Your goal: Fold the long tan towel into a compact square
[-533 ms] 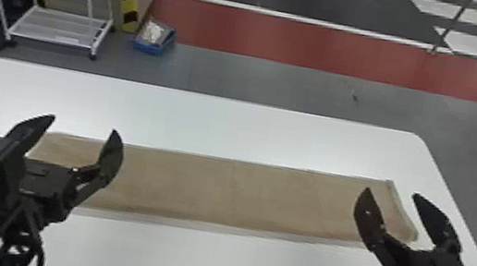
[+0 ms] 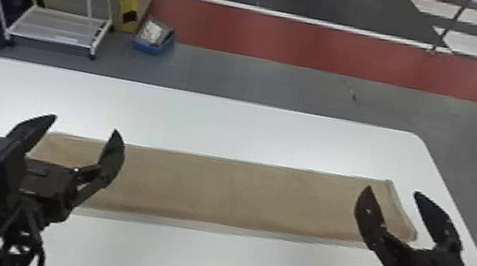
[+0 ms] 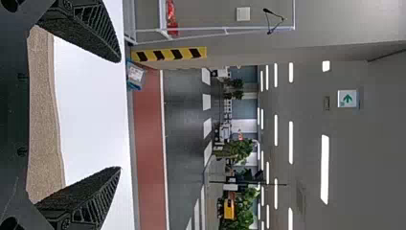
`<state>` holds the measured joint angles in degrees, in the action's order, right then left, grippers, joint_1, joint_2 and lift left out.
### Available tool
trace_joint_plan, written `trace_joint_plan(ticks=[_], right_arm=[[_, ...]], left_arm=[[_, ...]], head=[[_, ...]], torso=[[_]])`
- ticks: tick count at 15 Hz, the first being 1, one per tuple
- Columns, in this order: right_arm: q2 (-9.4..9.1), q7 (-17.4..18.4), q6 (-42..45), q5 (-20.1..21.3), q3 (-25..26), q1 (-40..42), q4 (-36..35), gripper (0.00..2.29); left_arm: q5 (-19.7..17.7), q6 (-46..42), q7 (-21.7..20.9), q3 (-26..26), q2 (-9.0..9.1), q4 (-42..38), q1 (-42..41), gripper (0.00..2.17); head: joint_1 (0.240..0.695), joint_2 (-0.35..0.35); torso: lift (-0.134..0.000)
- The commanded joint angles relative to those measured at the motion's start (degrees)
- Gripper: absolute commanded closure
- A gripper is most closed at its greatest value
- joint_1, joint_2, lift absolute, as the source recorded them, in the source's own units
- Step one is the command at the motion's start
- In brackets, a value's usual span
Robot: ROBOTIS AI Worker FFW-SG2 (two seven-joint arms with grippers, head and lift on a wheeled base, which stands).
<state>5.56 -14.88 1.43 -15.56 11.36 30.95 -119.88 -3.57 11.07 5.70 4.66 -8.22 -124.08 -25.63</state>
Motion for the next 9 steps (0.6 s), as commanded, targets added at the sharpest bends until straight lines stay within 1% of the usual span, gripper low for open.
trace_joint_plan(ticks=[1,6,9], right_arm=[[0.16,0.0,0.0,-0.1,0.1,0.0,0.0,0.12],[0.24,0.0,0.0,-0.2,0.2,0.5,-0.4,0.13],[0.33,0.1,-0.2,-0.2,0.1,0.3,-0.1,0.13]], left_arm=[[0.0,0.0,0.0,0.0,0.05,0.0,0.0,0.08],[0.0,0.0,0.1,0.0,0.05,0.1,0.1,0.08],[0.0,0.0,0.0,0.1,0.05,2.6,1.2,0.08]], head=[[0.695,-0.092],[0.695,-0.094],[0.695,-0.094]], torso=[[-0.123],[-0.123],[-0.123]])
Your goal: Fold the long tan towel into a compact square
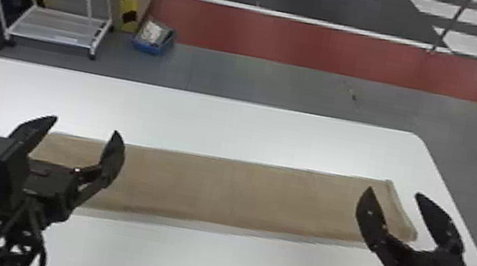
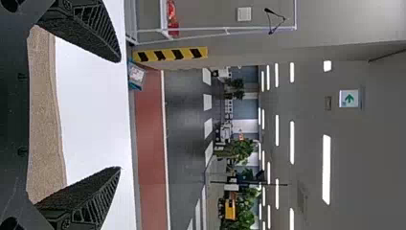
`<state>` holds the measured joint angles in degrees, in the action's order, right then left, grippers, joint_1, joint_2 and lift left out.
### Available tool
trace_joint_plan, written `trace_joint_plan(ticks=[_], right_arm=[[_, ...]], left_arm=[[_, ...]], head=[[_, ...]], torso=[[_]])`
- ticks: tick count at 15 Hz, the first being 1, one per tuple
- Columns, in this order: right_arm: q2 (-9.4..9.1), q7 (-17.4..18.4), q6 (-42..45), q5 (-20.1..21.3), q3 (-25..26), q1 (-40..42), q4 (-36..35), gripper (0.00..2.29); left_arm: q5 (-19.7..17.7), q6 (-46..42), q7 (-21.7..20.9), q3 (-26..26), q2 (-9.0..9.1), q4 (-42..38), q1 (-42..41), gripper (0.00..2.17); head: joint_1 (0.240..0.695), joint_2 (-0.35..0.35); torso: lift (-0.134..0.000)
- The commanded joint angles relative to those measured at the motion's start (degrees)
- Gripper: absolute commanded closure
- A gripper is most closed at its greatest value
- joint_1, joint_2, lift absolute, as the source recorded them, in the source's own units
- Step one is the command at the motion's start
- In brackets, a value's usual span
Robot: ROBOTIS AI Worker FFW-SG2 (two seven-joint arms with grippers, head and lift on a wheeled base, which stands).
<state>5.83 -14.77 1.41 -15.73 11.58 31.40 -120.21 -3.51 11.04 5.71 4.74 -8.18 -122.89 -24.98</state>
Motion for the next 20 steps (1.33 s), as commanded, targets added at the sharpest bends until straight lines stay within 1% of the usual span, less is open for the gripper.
trace_joint_plan(ticks=[1,4,9,11,12,13,14,17,20], right_arm=[[0.06,0.0,-1.6,0.4,-0.2,-0.4,0.4,0.13],[-0.03,-0.1,-2.8,3.3,-2.5,-1.7,1.9,0.13],[0.06,-0.1,-2.6,4.3,-4.3,-3.5,6.4,0.13],[0.06,-0.1,-2.3,4.7,-4.7,-3.5,6.6,0.13],[0.06,-0.1,-2.3,4.7,-4.7,-3.5,6.6,0.13],[0.06,-0.1,-2.3,4.7,-4.7,-3.5,6.7,0.13],[0.06,-0.1,-2.1,4.7,-4.8,-3.4,6.9,0.13],[0.06,-0.1,-1.9,4.7,-5.1,-3.4,6.9,0.13],[0.06,-0.1,-1.6,4.7,-5.2,-3.4,6.9,0.13]], left_arm=[[-0.1,0.0,0.0,-0.1,0.0,2.8,1.2,0.08],[-0.6,0.2,0.5,-0.2,0.18,7.8,3.3,0.08],[-2.2,-1.6,1.0,-2.5,0.27,13.4,5.3,0.08],[-3.5,-1.2,0.2,-4.6,0.27,15.4,6.4,0.11],[-4.2,-0.9,-0.4,-5.7,0.27,16.1,6.8,0.15],[-4.4,-0.2,-0.7,-6.6,0.27,16.5,7.1,0.21],[-4.6,0.5,-1.3,-7.2,0.27,16.8,7.2,0.21],[-4.7,7.6,-1.5,-8.3,0.36,17.0,8.2,0.21],[-5.0,8.1,-1.5,-9.2,0.36,17.6,8.7,0.21]], head=[[0.695,-0.094],[0.695,-0.084],[0.695,-0.033],[0.695,-0.016],[0.695,-0.005],[0.695,0.016],[0.695,0.027],[0.695,0.048],[0.695,0.068]], torso=[[-0.123],[-0.123],[-0.123],[-0.123],[-0.123],[-0.123],[-0.123],[-0.123],[-0.123]])
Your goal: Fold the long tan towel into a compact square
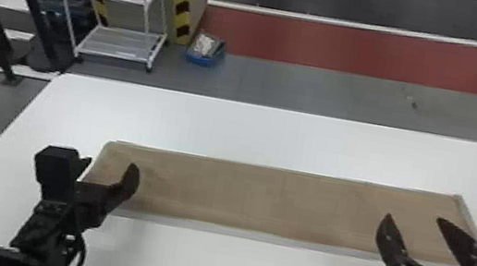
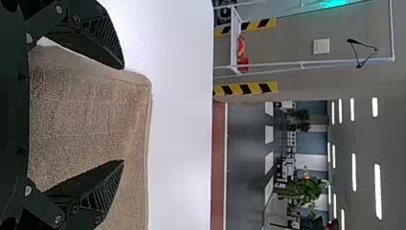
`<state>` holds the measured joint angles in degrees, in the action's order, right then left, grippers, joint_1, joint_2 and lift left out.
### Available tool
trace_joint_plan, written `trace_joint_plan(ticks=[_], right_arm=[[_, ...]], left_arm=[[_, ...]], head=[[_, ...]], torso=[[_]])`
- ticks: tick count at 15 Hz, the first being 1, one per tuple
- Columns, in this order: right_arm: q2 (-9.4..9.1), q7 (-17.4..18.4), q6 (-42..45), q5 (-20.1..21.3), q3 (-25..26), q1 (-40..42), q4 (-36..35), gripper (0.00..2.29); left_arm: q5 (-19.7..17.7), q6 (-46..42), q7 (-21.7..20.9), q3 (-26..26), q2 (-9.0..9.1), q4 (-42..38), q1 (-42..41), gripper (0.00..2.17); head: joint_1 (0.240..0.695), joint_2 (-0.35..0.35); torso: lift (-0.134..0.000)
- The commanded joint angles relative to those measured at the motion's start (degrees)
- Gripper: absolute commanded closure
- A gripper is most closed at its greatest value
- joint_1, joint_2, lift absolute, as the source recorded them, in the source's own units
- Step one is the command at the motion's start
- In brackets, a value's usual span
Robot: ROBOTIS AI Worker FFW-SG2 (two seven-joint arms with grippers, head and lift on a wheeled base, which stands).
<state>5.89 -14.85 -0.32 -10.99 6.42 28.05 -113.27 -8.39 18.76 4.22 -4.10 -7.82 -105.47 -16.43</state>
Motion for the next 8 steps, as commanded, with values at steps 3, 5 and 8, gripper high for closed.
trace_joint_plan(ticks=[3,5,8], right_arm=[[0.0,-0.1,0.2,-0.1,0.0,0.1,0.0,0.13],[0.09,-0.1,0.2,0.0,0.0,0.2,-0.2,0.13],[0.18,-0.1,0.0,0.1,0.0,0.5,-1.2,0.13]], left_arm=[[-0.1,1.2,0.0,-0.8,0.0,0.6,0.7,0.21],[0.1,3.2,-0.2,-1.3,0.0,0.9,1.0,0.26],[0.1,4.2,-0.2,-1.6,0.0,1.6,1.8,0.35]], head=[[0.695,0.082],[0.695,0.086],[0.695,0.091]], torso=[[-0.123],[-0.123],[-0.123]])
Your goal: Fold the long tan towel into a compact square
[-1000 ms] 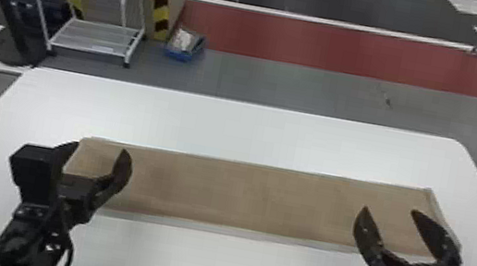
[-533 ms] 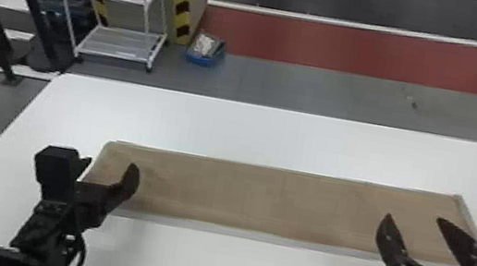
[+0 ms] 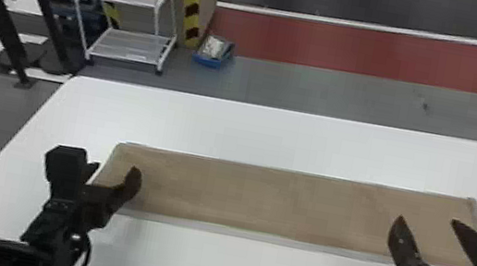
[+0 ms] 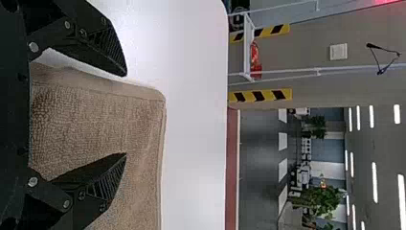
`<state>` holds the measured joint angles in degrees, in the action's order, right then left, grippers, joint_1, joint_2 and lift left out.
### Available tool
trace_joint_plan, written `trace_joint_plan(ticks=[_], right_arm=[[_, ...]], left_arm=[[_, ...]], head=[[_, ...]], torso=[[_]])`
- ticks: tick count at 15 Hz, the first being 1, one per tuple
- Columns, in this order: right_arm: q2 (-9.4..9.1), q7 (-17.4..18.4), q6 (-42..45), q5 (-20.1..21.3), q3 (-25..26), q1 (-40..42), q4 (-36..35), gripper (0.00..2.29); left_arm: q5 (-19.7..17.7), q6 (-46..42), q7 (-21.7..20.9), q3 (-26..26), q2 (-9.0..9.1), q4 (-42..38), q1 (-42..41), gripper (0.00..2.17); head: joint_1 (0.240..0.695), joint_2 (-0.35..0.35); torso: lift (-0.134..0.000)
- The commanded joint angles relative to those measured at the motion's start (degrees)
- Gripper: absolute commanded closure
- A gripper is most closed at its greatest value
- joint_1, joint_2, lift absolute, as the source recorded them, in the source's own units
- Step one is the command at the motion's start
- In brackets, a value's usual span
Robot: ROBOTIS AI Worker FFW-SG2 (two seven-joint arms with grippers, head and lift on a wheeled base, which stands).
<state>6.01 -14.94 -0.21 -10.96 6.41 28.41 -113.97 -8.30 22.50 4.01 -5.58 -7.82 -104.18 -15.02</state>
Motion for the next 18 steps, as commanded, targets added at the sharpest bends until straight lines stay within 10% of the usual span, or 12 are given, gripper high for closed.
trace_joint_plan(ticks=[1,8,12,18], right_arm=[[0.15,0.0,-0.1,0.0,0.0,0.2,-0.7,0.13],[0.41,0.0,-0.3,-0.2,0.1,0.7,-1.8,0.13],[0.32,0.0,-0.5,-0.1,0.0,0.7,-1.9,0.13],[0.32,0.1,-0.5,-0.3,-0.2,0.9,-1.9,0.13]], left_arm=[[0.1,1.0,-0.1,-0.2,0.0,0.3,0.4,0.36],[0.2,5.8,-1.3,-0.8,0.0,0.4,1.2,0.54],[-0.1,2.2,0.2,-0.8,0.88,-1.0,0.2,1.78],[-2.2,2.6,1.1,1.7,1.67,-13.3,-3.6,1.83]], head=[[0.695,0.096],[0.695,0.1],[0.695,0.105],[0.695,0.084]], torso=[[-0.123],[-0.123],[-0.123],[-0.123]])
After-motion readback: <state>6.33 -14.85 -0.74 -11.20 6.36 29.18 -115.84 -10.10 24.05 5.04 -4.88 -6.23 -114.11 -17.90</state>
